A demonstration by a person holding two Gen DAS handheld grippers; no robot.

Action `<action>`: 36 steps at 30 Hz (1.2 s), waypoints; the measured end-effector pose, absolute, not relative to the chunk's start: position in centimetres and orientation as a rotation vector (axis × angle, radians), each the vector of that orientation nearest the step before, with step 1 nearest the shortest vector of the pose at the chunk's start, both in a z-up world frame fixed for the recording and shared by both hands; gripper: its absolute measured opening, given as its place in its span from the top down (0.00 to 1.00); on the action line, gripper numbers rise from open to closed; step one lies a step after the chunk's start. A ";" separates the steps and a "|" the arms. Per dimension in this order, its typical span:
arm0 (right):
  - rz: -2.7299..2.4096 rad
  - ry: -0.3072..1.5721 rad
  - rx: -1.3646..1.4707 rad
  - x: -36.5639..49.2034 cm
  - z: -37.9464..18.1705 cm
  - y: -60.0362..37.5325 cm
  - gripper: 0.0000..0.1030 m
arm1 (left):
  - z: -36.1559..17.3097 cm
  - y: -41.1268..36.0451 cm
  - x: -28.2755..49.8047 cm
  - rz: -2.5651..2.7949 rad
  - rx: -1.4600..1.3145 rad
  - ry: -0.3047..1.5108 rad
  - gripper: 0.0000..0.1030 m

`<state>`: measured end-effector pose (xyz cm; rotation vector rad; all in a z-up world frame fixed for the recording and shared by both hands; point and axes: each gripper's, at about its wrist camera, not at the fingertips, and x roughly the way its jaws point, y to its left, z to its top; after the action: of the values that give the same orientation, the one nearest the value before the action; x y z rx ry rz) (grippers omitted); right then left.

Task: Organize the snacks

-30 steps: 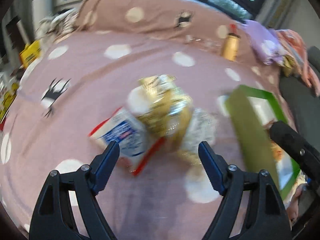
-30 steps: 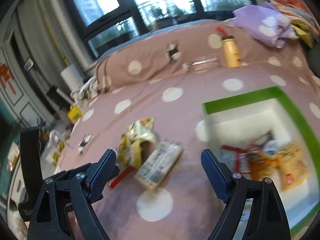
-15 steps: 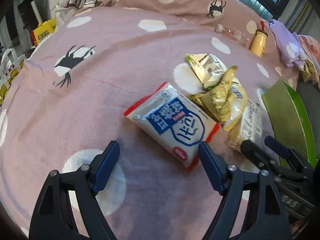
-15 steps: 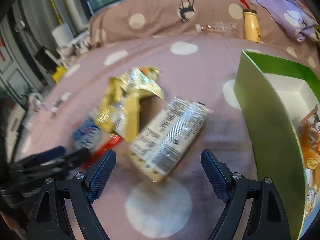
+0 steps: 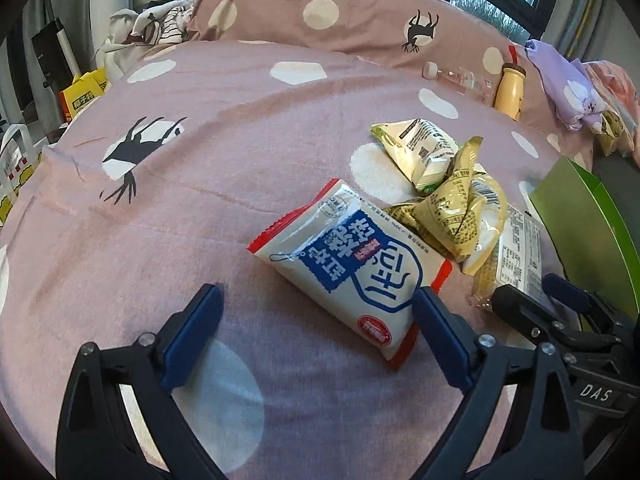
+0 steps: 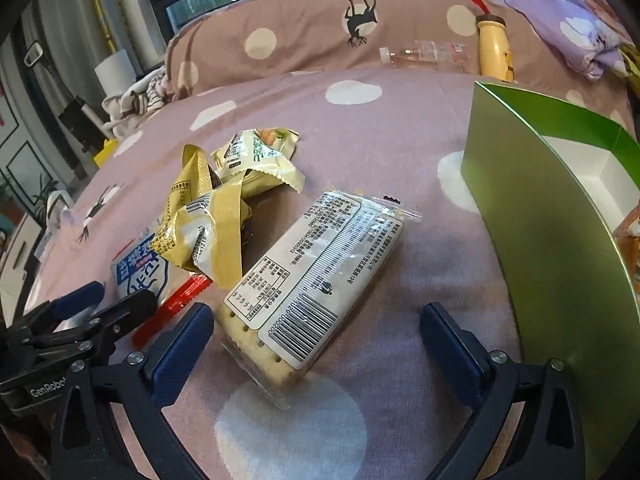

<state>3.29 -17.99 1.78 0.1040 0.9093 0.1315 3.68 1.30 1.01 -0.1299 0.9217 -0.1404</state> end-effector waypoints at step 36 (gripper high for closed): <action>0.135 0.904 0.111 3.2 1.7 -18.0 0.00 | 0.7 0.5 3.7 -0.121 -0.076 0.927 0.03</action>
<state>3.16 -18.01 1.72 0.1106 0.9042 0.1351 3.75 0.54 0.75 -0.0764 0.9268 -0.1207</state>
